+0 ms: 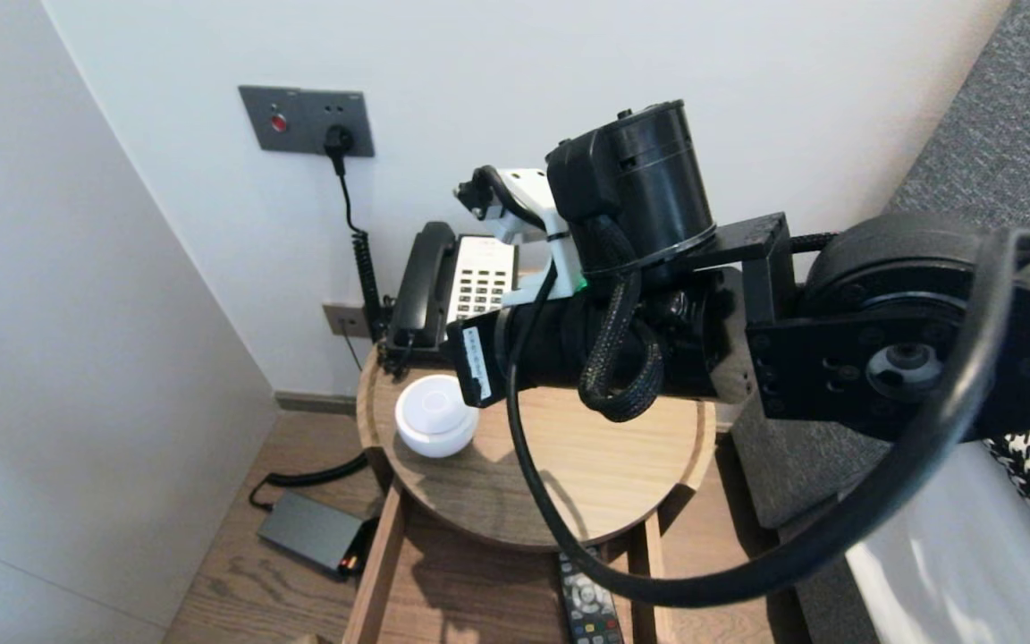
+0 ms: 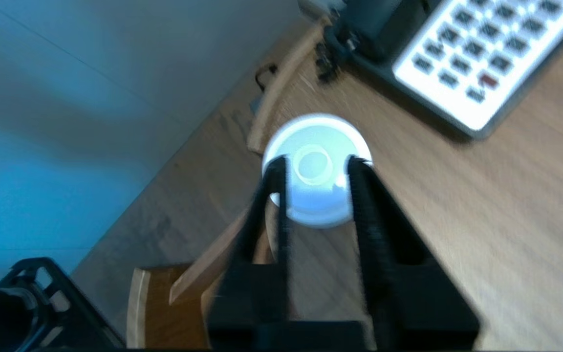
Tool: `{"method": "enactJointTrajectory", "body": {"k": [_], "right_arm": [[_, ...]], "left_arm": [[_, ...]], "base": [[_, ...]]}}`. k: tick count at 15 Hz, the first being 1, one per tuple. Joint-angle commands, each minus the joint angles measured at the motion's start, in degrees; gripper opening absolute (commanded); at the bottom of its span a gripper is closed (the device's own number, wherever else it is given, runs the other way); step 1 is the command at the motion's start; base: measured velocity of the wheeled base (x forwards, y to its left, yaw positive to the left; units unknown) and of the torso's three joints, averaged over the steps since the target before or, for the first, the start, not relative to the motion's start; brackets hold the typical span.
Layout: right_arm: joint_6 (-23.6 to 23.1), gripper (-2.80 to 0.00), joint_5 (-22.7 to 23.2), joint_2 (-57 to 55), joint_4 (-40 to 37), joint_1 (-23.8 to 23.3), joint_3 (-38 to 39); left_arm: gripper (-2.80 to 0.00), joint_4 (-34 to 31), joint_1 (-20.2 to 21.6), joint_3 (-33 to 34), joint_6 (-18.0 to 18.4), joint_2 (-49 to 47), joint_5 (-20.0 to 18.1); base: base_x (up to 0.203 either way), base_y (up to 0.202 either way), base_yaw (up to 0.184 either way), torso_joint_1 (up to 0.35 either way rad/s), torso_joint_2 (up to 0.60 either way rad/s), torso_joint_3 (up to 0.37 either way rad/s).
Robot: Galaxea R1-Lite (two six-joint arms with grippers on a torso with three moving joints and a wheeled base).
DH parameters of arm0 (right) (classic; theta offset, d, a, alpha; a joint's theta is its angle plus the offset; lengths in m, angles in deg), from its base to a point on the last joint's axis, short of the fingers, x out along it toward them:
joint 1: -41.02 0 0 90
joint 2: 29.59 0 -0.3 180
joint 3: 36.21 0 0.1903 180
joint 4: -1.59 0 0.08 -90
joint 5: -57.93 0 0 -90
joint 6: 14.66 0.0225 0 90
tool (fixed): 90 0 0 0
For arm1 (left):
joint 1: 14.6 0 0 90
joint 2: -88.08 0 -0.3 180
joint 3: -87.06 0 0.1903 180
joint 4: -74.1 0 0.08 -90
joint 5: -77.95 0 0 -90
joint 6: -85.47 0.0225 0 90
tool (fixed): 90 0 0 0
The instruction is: Put the remote controls on the table in the drawer one by one
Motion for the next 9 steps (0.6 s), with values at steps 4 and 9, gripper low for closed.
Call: {"method": "enactJointTrajectory", "body": {"k": [4,9], "right_arm": [[-4.5,0.00,0.4,-7.5,11.9,0.6,1.9],[-7.5,0.00,0.3,-12.2,16.9,0.6,2.2]], "left_arm": [[-2.80,0.0,0.0,0.7,0.0,0.0,0.0],[-2.80,0.0,0.0,0.7,0.0,0.0,0.0]], "base": [[0.000,0.000,0.000,0.000,0.00,0.000],[0.000,0.000,0.000,0.000,0.00,0.000]]}}
